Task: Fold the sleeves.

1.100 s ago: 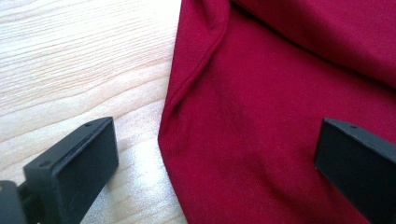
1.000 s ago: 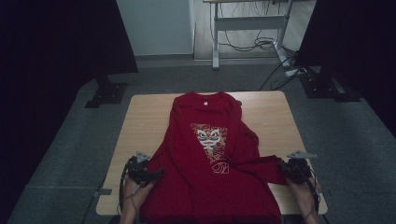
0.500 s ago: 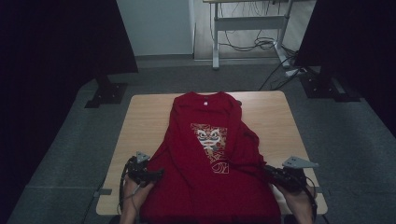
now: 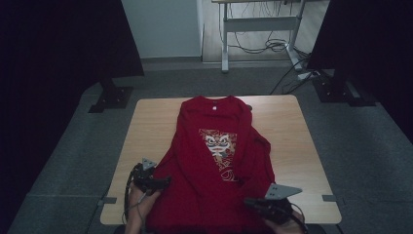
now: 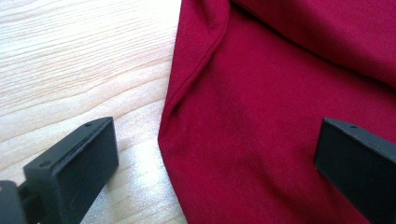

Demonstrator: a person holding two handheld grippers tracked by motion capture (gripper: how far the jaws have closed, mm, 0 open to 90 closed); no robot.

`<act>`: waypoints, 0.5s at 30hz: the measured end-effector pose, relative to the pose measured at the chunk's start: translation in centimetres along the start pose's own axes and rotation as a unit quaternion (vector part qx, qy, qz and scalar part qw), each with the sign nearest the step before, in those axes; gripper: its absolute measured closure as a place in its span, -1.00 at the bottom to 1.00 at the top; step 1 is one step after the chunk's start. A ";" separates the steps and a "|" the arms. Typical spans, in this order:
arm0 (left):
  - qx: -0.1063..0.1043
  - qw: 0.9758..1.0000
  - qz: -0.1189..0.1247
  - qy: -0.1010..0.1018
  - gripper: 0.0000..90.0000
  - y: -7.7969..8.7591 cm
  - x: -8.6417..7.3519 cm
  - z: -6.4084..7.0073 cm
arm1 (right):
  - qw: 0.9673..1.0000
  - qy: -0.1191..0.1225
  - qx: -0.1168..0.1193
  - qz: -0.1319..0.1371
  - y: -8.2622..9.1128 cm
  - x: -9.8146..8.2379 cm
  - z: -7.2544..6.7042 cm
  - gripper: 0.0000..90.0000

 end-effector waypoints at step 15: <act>0.000 1.000 -0.001 0.000 -1.00 0.0 0.0 0.0 | 0.996 0.049 0.055 -0.052 -4.7 0.2 -3.3 0.51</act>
Point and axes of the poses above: each handheld gripper's, and its own axes: y roughly backward along the jaws, x roughly out of its top, z roughly to its right, the point moved 5 cm from there along -y, roughly forward along the jaws, and after that the axes turned 9 degrees about -z, right-handed, at the moved point
